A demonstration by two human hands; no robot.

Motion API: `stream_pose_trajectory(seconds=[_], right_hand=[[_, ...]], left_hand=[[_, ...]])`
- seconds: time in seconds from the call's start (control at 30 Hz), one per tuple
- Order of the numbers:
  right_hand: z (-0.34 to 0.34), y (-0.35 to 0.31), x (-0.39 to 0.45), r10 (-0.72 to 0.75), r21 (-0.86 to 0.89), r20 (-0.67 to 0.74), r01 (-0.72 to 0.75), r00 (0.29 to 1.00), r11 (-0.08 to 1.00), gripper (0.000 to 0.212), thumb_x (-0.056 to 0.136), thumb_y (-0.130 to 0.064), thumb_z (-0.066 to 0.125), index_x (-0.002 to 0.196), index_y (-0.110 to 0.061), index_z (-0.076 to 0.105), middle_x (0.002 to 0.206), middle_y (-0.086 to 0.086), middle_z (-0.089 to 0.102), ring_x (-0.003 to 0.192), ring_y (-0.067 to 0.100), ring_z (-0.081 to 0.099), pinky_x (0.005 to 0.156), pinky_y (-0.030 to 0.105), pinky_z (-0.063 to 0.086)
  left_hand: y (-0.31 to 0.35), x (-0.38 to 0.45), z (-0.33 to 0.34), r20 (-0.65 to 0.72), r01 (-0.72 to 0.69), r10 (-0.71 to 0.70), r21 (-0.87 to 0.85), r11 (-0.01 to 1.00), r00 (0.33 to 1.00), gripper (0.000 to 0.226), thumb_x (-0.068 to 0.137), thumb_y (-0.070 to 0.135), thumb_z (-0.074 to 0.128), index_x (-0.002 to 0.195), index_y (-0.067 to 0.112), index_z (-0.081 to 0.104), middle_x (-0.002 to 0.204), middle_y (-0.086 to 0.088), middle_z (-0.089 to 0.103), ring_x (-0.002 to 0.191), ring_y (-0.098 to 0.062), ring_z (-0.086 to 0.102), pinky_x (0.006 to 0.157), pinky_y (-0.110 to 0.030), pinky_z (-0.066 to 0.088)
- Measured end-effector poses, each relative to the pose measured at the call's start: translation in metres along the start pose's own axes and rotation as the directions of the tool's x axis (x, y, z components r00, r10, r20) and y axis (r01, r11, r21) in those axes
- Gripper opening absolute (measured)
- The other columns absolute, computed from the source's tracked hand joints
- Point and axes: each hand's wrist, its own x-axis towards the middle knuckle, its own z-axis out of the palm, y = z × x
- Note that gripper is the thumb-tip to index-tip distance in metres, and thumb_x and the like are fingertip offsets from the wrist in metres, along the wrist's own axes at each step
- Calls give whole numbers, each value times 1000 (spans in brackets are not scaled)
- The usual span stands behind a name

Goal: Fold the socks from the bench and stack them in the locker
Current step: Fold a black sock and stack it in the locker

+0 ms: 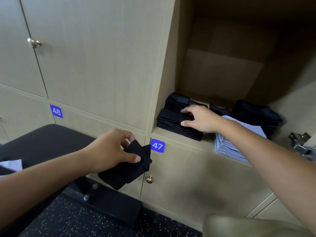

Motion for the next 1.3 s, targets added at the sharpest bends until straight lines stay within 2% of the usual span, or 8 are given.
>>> stream_pose_trajectory(seconds=[0.2, 0.57, 0.73, 0.83, 0.9, 1.07, 1.2, 1.3], right_hand=[[9, 2, 4, -13, 8, 50, 12, 999, 1000, 57, 93, -34, 72, 146, -21, 52, 148, -2, 53, 137, 17, 47, 109, 26, 35], [18, 6, 6, -8, 71, 88, 2, 996, 997, 58, 90, -35, 75, 144, -27, 53, 149, -3, 53, 140, 16, 45, 113, 29, 35], [19, -8, -8, -27, 35, -122, 31, 992, 999, 49, 93, -42, 69, 138, -25, 59, 141, -3, 57, 136, 17, 44, 113, 35, 35], [23, -28, -26, -32, 192, -231, 77, 972, 978, 33, 94, -38, 68, 125, -24, 67, 122, -12, 66, 120, 7, 54, 99, 25, 38], [25, -47, -39, -12, 352, -221, 92, 975, 931, 25, 92, -36, 71, 115, -25, 72, 110, -18, 70, 107, -1, 62, 94, 21, 44], [26, -93, -70, -4, 640, -117, 78, 993, 765, 13, 91, -30, 74, 101, -22, 71, 91, -13, 71, 79, -5, 65, 76, 12, 48], [25, -109, -84, 9, 743, -71, 47, 997, 667, 11, 92, -29, 73, 98, -25, 65, 89, -11, 73, 77, 0, 67, 78, 22, 53], [25, -112, -88, 36, 759, -63, 25, 997, 651, 9, 92, -31, 73, 96, -25, 67, 94, -8, 75, 84, 6, 70, 85, 31, 56]], left_hand=[[-5, 3, 0, 20, -1, 1, 13, 1000, 1000, 18, 81, 25, 86, 89, 23, 71, 85, 4, 77, 71, -13, 73, 62, -25, 59], [0, 3, 0, -16, 22, -23, -91, 996, 1000, 16, 80, 23, 87, 85, 22, 71, 84, 0, 76, 73, -19, 74, 72, -41, 65], [3, 0, 0, -54, 35, -50, -251, 967, 997, 17, 84, 19, 84, 95, 12, 73, 91, -7, 77, 83, -27, 76, 83, -48, 63], [5, -1, -1, -79, 24, -55, -349, 937, 995, 19, 86, 17, 81, 101, 9, 73, 97, -8, 78, 91, -28, 77, 91, -49, 61], [5, -1, -3, -86, 19, -61, -426, 905, 994, 19, 88, 17, 79, 104, 9, 73, 99, -8, 79, 93, -27, 77, 92, -47, 60], [7, -1, -3, -64, 19, -70, -590, 807, 996, 19, 92, 18, 73, 111, 15, 75, 104, -6, 79, 99, -25, 76, 92, -44, 58], [12, 0, -1, -19, 32, -60, -670, 742, 998, 24, 93, 20, 70, 116, 16, 74, 111, -7, 78, 105, -26, 75, 100, -49, 54], [14, -2, 0, 3, 33, -43, -708, 705, 999, 26, 90, 20, 70, 115, 15, 75, 112, -10, 78, 106, -28, 75, 101, -50, 53]])
